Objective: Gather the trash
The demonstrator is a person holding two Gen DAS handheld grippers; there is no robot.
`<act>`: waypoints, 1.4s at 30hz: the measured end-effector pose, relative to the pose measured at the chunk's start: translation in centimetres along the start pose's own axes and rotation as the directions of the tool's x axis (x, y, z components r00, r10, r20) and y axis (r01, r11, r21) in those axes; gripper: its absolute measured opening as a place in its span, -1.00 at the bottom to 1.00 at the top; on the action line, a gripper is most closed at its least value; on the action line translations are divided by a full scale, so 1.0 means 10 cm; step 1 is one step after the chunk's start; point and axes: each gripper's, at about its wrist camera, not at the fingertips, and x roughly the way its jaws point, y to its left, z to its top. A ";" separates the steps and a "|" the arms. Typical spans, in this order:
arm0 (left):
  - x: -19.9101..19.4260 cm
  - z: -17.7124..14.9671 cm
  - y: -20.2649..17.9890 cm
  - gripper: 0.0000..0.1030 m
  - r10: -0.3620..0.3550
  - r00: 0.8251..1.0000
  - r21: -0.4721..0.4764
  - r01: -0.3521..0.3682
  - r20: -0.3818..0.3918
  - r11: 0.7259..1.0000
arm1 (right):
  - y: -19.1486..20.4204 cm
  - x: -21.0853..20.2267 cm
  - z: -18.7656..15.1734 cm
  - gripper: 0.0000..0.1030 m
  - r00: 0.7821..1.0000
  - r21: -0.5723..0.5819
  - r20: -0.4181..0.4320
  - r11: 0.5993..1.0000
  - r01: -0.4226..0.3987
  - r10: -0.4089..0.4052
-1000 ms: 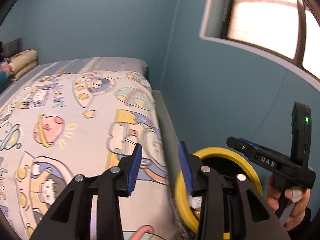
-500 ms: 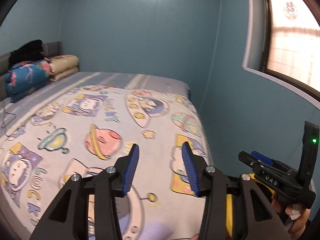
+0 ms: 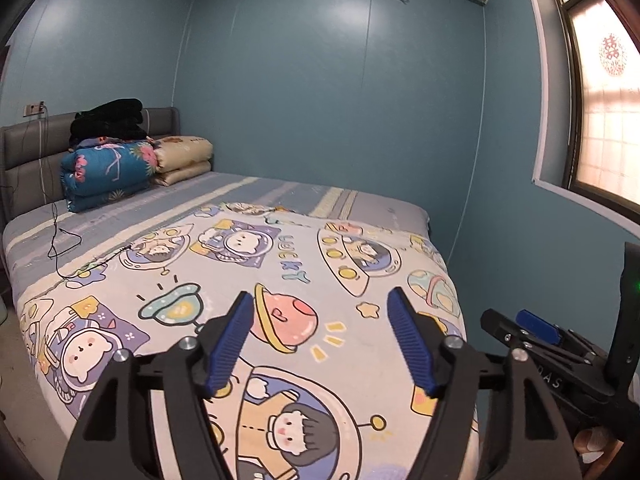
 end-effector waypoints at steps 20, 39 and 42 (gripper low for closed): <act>-0.36 0.02 0.23 0.78 0.068 0.989 -0.015 -0.066 0.133 0.998 | 0.41 -0.15 0.08 0.80 0.992 -0.053 0.115 0.997 0.065 -0.058; -0.70 -0.12 0.31 0.84 0.110 0.976 -0.042 -0.104 0.186 0.994 | 0.56 -0.37 -0.10 0.84 0.971 -0.094 0.212 0.986 0.136 -0.113; -0.74 -0.13 0.33 0.84 0.114 0.975 -0.053 -0.105 0.192 0.993 | 0.57 -0.40 -0.13 0.84 0.964 -0.092 0.231 0.984 0.154 -0.130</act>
